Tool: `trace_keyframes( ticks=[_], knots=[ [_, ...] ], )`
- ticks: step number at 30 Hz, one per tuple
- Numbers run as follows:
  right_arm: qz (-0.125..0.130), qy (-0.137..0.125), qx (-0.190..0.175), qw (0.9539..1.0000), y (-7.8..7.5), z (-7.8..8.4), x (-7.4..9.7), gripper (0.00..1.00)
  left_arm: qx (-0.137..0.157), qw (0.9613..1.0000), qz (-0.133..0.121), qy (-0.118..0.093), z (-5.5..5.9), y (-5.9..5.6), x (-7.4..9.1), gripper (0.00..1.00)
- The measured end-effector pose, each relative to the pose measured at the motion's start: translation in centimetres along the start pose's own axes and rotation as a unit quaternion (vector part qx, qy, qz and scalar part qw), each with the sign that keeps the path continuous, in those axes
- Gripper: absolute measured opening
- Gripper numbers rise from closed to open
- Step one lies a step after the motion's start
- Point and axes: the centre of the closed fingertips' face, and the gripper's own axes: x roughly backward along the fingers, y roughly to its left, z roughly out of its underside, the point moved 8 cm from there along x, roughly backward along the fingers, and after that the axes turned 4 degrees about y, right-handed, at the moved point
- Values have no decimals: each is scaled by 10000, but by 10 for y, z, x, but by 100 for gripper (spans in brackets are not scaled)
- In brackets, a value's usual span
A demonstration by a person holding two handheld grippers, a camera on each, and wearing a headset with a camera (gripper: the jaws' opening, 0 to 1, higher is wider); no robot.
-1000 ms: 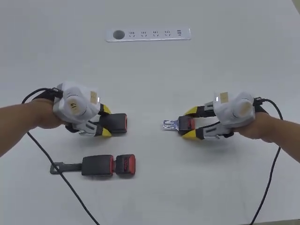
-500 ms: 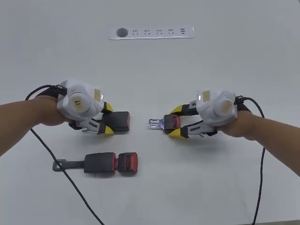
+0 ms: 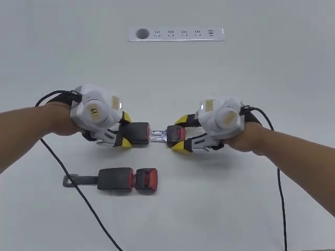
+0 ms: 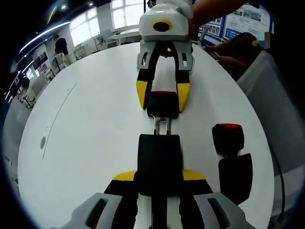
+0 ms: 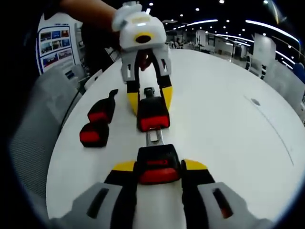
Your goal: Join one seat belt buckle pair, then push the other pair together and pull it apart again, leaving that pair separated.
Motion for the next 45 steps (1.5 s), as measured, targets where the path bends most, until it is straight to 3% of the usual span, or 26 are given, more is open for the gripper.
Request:
trace_keyframes(
  ticks=[6, 10, 11, 13, 16, 19, 25, 45],
  knots=[
    [-20, 40, 53, 10000, -1, 1, -1, 36, -79, 10000, 7, -4, 0, -1, 0, 34],
    [1, 10, -32, 10000, 1, -9, -12, 36, -180, 9998, 44, 58, -3, -1, -1, 34],
    [-18, 157, 167, 9997, 0, -8, -10, 36, -175, 9998, 47, 65, -3, 0, -1, 34],
    [-19, 88, 48, 9999, -2, -7, -9, 36, -217, 9998, 36, 37, -2, -1, 0, 34],
    [-25, 125, 23, 9999, -3, -9, -11, 36, -171, 9999, 23, -4, -1, -1, 0, 34],
    [-27, 159, 5, 9999, -3, -11, -12, 35, -209, 9997, 64, 131, -4, 0, -1, 34],
    [13, 136, -59, 9999, -1, -20, -22, 35, -215, 9996, 72, 183, -3, 0, -1, 33],
    [84, 434, -55, 9990, 1, -28, -22, 35, -153, 9994, 84, 283, -4, 0, -1, 34]
  ],
)
